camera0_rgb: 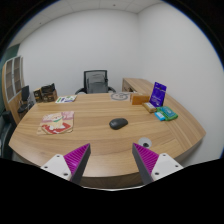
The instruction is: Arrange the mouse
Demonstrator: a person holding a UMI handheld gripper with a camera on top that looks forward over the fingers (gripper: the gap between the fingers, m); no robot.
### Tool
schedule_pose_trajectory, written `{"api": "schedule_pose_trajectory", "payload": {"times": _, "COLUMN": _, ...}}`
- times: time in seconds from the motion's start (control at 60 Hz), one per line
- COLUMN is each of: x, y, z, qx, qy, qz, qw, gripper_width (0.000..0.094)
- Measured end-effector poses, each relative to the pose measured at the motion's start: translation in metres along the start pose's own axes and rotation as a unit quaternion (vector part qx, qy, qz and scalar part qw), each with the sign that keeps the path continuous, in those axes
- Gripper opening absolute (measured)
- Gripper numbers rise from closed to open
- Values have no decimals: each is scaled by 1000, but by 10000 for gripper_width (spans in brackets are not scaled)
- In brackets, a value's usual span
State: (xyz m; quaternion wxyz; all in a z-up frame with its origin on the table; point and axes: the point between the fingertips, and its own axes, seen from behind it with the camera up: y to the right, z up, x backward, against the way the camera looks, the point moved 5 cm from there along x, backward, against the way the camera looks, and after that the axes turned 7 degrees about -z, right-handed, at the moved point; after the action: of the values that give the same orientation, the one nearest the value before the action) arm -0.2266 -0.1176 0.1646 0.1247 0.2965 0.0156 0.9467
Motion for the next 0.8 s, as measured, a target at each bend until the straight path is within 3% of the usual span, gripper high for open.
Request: {"api": "schedule_pose_trajectory", "payload": {"times": 0.8, "x": -232, "y": -6, "z": 5, "qx": 21, "qy": -31, "qz": 25, "qw": 999, "gripper_width": 864}}
